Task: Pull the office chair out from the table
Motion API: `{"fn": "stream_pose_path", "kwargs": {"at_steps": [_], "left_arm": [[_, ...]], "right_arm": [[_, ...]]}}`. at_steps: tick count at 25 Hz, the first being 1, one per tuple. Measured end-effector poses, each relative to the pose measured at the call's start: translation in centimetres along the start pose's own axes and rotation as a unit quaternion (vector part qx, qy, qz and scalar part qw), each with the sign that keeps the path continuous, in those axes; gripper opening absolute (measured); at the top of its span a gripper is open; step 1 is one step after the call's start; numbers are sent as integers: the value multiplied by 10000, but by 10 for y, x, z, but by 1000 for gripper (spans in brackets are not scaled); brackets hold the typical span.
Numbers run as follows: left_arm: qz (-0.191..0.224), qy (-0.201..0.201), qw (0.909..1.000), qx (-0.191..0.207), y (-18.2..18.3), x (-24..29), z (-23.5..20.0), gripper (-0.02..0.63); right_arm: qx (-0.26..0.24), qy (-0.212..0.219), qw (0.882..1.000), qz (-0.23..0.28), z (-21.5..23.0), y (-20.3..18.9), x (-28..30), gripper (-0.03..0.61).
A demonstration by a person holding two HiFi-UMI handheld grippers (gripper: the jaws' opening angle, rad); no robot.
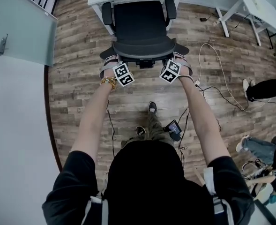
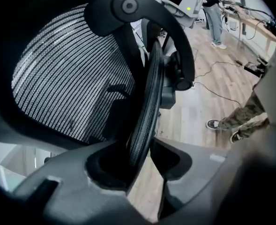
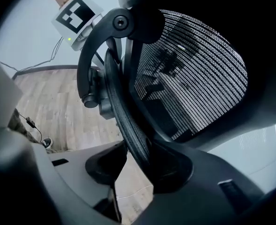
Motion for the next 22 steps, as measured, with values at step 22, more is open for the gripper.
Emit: {"fn": "stream_pose_path", "kwargs": {"at_steps": [22], "left_arm": [[182, -46, 9997, 166, -25, -57, 38, 172]], "right_arm": [[153, -22, 9998, -106, -79, 4, -25, 146]]}}
Point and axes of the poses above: the fingertips, and each gripper's own axes: x forward along the fingers, z to its right, y out of its top, the point moved 8 cm from there along -x, backward along the fingers, and after that the axes turned 15 degrees about y, right-handed, at the moved point
